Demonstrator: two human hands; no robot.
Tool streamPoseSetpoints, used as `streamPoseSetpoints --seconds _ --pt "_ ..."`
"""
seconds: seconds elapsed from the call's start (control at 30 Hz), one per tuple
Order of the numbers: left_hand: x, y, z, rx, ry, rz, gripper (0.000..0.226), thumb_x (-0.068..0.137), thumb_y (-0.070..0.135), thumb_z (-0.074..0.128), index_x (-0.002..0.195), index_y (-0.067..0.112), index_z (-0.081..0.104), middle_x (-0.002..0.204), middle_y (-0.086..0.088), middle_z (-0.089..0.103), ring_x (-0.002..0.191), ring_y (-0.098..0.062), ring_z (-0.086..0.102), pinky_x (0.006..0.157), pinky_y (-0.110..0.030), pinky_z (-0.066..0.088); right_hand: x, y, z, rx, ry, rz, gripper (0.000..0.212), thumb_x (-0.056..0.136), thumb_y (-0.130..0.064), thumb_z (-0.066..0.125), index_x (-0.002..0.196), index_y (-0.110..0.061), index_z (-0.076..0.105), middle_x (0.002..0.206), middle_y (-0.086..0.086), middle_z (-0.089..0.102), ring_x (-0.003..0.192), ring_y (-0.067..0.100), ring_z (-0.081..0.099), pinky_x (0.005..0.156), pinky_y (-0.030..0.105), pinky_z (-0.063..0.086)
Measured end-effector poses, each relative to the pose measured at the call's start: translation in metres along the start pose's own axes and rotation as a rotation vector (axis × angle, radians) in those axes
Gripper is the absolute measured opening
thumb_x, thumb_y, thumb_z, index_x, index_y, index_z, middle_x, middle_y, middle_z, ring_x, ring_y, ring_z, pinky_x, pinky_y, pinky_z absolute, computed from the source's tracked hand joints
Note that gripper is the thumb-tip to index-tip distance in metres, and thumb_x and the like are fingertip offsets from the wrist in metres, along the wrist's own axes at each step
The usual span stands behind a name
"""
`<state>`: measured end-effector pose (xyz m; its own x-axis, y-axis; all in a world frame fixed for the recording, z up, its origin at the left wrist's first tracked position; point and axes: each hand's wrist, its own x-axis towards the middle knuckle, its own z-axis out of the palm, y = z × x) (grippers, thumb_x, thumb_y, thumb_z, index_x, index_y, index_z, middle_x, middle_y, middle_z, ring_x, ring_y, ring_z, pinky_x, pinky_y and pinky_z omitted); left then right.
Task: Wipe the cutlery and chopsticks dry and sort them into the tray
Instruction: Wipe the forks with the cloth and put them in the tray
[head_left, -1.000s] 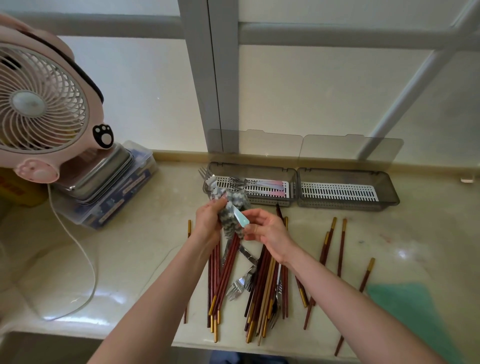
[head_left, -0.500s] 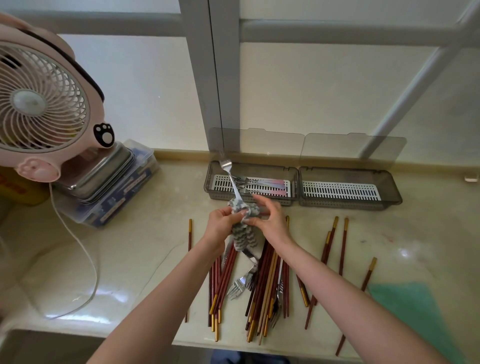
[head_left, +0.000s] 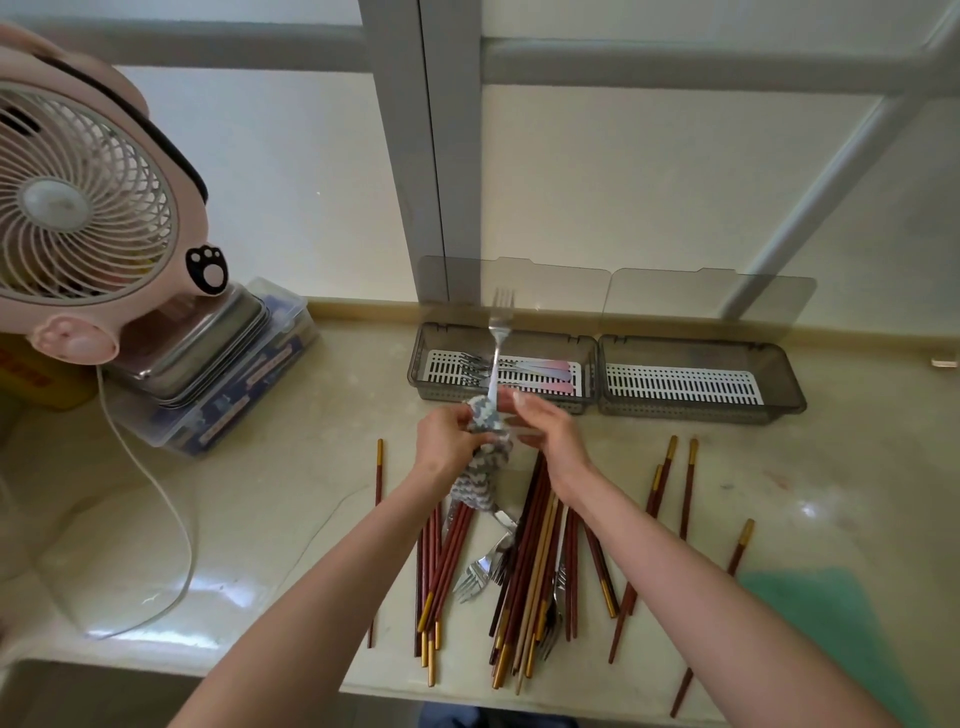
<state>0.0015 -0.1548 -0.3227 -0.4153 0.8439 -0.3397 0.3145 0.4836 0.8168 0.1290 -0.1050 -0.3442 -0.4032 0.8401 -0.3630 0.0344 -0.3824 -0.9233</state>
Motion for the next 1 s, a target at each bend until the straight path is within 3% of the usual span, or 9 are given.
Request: streamPoseSetpoints --seconds 0.1,0.23,0.33,0.43,0.53,0.6,0.83,0.93,1.0 --pt "-0.003 0.0 0.004 0.126 -0.069 0.051 0.03 0.075 0.012 0.074 0.102 0.004 0.068 0.1 -0.008 0.07 0.09 -0.02 0.063 0.077 -0.024 0.049 0.009 -0.014 0.003 0.022 0.07 -0.026 0.015 0.092 -0.017 0.057 0.101 -0.019 0.069 0.086 -0.001 0.07 0.067 0.008 0.051 0.058 0.018 0.037" --pt "-0.002 -0.012 0.004 0.005 -0.166 -0.029 0.019 0.076 0.015 0.074 0.091 0.006 0.067 0.088 -0.008 0.068 0.085 -0.021 0.064 0.071 -0.026 0.051 0.017 -0.029 0.005 0.013 0.016 -0.015 0.016 0.095 -0.005 0.051 0.094 -0.01 0.066 0.072 0.005 0.063 0.051 0.009 0.045 0.044 0.016 0.034" --pt "-0.004 -0.021 -0.006 -0.241 -0.293 -0.205 0.014 0.083 0.009 0.065 0.096 0.003 0.064 0.088 -0.011 0.067 0.082 -0.021 0.065 0.07 -0.029 0.054 0.034 -0.051 0.0 -0.123 0.051 -0.098 0.02 0.095 -0.008 0.049 0.1 -0.015 0.067 0.074 0.0 0.059 0.055 0.006 0.047 0.048 0.012 0.039" --pt "-0.007 -0.028 -0.012 -0.397 -0.285 -0.273 0.008 0.086 0.005 0.06 0.094 0.005 0.061 0.086 -0.011 0.066 0.079 -0.021 0.063 0.066 -0.029 0.052 0.055 -0.061 -0.005 -0.652 0.12 -0.248 0.023 0.095 -0.011 0.051 0.111 -0.02 0.066 0.084 -0.008 0.062 0.058 0.005 0.047 0.052 0.013 0.041" --pt "-0.013 -0.036 -0.015 -0.468 -0.253 -0.289 0.009 0.085 0.004 0.06 0.094 0.004 0.061 0.088 -0.011 0.066 0.082 -0.022 0.064 0.064 -0.029 0.053 0.072 -0.037 -0.018 -1.098 0.159 -0.268 0.019 0.093 -0.015 0.055 0.108 -0.021 0.064 0.1 0.001 0.067 0.087 0.014 0.056 0.082 0.031 0.05" --pt "-0.018 -0.042 -0.016 -0.5 -0.243 -0.306 0.011 0.085 0.004 0.061 0.096 0.003 0.062 0.089 -0.013 0.067 0.083 -0.024 0.065 0.063 -0.029 0.054 0.081 -0.021 -0.026 -1.231 0.178 -0.225 0.016 0.094 -0.017 0.054 0.105 -0.022 0.065 0.105 0.004 0.067 0.109 0.021 0.055 0.088 0.036 0.048" --pt "-0.017 -0.053 -0.035 -0.615 -0.066 -0.279 0.009 0.087 0.006 0.058 0.095 0.006 0.063 0.088 -0.012 0.068 0.082 -0.025 0.065 0.068 -0.032 0.054 0.105 -0.034 -0.024 -1.286 0.157 -0.276 0.048 0.091 -0.016 0.058 0.137 -0.021 0.046 0.126 0.007 0.048 0.112 0.021 0.048 0.086 0.029 0.042" --pt "-0.013 -0.056 -0.045 -0.709 -0.01 -0.261 0.012 0.089 0.011 0.057 0.097 0.006 0.064 0.089 -0.013 0.069 0.082 -0.028 0.065 0.073 -0.036 0.055 0.079 -0.022 -0.012 -1.17 0.112 -0.468 0.033 0.091 -0.013 0.056 0.123 -0.019 0.056 0.121 0.0 0.052 0.093 0.011 0.055 0.075 0.021 0.047" --pt "-0.011 -0.057 -0.049 -0.746 0.008 -0.255 0.012 0.088 0.016 0.059 0.092 0.006 0.065 0.085 -0.012 0.07 0.078 -0.025 0.067 0.074 -0.035 0.055 0.054 -0.007 -0.007 -1.13 -0.1 -0.516 0.019 0.09 -0.01 0.055 0.104 -0.02 0.063 0.107 -0.005 0.06 0.083 0.006 0.056 0.076 0.028 0.054"
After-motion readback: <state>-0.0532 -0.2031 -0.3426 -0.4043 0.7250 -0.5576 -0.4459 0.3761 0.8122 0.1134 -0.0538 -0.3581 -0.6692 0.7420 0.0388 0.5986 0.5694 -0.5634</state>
